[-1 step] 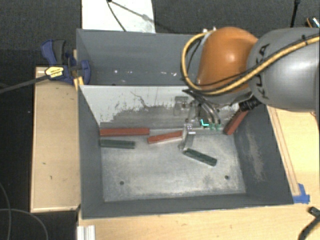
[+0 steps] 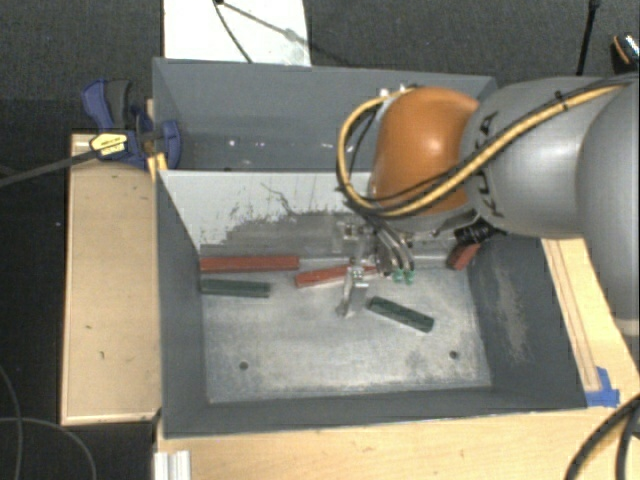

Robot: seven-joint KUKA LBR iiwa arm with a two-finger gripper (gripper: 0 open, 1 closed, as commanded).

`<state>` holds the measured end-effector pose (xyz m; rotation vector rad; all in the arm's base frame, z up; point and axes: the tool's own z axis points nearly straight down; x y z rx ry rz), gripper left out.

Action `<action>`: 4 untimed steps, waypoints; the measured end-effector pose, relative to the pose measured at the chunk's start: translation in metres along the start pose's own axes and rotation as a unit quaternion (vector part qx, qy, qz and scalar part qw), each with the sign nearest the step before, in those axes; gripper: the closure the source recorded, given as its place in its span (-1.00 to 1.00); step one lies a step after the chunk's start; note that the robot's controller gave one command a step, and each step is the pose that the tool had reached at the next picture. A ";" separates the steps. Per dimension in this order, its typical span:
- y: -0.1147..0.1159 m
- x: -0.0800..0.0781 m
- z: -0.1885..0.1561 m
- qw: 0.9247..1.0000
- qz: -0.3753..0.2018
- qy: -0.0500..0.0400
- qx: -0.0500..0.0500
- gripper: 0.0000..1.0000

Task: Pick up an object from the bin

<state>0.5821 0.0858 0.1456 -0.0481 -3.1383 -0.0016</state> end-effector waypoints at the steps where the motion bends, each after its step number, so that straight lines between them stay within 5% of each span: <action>1: -0.058 -0.012 0.079 0.999 -0.048 0.000 0.001 -1.00; 2: -0.144 -0.002 0.075 1.000 0.003 -0.001 0.002 -1.00; 3: -0.139 -0.003 0.075 1.000 0.000 -0.001 0.000 1.00; 4: -0.133 -0.004 -0.084 1.000 -0.003 -0.007 0.001 1.00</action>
Offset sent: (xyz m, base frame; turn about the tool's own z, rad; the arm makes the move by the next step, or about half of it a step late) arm 0.0107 -0.0544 -0.0756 -0.1015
